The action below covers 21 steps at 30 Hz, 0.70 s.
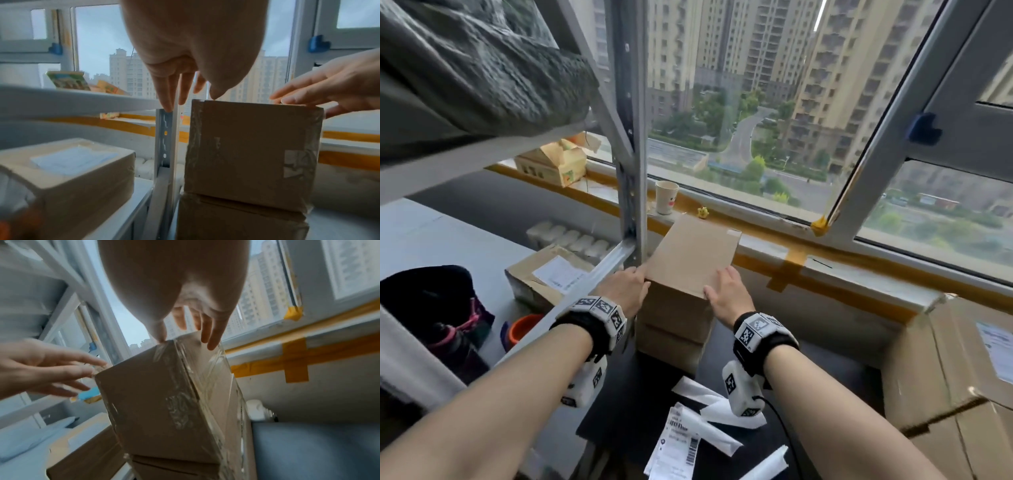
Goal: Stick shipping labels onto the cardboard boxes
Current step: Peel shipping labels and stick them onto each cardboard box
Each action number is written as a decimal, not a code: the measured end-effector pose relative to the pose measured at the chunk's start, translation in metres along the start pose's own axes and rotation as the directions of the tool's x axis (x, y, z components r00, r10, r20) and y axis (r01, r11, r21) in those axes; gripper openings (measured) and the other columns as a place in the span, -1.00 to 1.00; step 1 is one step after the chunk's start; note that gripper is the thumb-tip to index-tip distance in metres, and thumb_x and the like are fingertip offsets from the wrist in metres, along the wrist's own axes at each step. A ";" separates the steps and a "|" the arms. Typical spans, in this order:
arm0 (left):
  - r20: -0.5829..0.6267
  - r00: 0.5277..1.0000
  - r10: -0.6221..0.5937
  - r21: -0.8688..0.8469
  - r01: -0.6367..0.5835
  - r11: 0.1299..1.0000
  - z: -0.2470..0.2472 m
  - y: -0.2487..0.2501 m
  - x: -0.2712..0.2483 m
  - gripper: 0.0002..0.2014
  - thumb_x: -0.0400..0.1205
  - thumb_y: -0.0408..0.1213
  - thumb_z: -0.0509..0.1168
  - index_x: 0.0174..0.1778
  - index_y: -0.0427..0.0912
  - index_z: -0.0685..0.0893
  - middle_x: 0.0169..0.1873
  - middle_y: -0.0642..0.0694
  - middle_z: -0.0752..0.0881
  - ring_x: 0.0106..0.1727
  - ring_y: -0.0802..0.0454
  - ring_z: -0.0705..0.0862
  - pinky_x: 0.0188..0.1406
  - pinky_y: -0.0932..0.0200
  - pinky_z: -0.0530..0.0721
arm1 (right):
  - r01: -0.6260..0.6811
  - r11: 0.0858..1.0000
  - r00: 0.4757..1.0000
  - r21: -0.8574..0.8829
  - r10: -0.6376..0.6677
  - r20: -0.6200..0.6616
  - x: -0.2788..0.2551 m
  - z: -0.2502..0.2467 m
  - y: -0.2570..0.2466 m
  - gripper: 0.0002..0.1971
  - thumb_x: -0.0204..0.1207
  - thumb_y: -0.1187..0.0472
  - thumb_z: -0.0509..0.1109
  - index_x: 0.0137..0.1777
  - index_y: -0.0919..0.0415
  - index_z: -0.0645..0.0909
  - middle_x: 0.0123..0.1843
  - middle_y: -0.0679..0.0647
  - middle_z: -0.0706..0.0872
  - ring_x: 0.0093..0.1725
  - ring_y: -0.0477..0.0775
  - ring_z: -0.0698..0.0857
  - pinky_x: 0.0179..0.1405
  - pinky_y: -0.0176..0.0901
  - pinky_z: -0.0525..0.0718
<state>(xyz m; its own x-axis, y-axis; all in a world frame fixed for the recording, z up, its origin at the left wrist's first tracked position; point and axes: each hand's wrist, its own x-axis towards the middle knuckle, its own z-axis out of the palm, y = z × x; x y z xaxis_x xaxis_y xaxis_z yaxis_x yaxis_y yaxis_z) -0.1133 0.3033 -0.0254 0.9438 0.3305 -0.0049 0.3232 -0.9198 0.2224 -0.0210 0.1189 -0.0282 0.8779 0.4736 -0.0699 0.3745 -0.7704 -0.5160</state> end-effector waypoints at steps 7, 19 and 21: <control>0.089 0.961 -0.262 -0.395 0.275 0.877 0.011 0.012 0.015 -0.59 0.76 -0.13 -0.05 0.44 -0.27 0.41 0.35 -0.31 0.57 0.37 -0.27 0.53 0.34 -0.03 0.42 | -0.083 0.932 0.993 0.352 0.106 -0.046 0.013 0.008 0.014 -0.36 0.53 0.11 0.38 0.55 0.22 0.23 0.45 0.17 0.53 0.39 0.20 0.54 0.46 0.07 0.46; -0.022 0.982 -0.190 -0.720 0.116 0.685 0.002 0.068 0.022 -0.78 0.68 -0.18 0.20 0.10 -0.23 0.61 -0.01 -0.15 0.66 0.06 -0.15 0.62 0.16 0.04 0.57 | -0.009 0.706 0.976 0.708 0.161 -0.148 -0.019 -0.040 0.059 -0.50 0.48 0.44 0.39 0.43 0.30 0.43 0.25 0.09 0.62 0.20 -0.03 0.58 0.31 -0.13 0.57; -0.017 0.987 -0.159 -0.773 0.088 0.628 0.011 0.089 0.025 -0.90 0.63 -0.15 0.25 -0.09 -0.09 0.61 -0.04 -0.20 0.70 0.07 -0.24 0.67 0.20 -0.15 0.64 | 0.003 0.691 0.965 0.723 0.188 -0.184 -0.031 -0.056 0.079 -0.45 0.47 0.47 0.39 0.47 0.29 0.40 0.28 0.08 0.60 0.25 -0.02 0.56 0.35 -0.11 0.55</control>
<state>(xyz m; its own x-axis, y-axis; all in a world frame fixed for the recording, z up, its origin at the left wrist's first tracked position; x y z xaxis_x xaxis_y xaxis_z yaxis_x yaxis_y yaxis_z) -0.0606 0.2269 -0.0166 0.8791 0.4760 -0.0238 0.2327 -0.3850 0.8931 -0.0015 0.0199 -0.0186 0.9724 0.2334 -0.0075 0.0458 -0.2222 -0.9739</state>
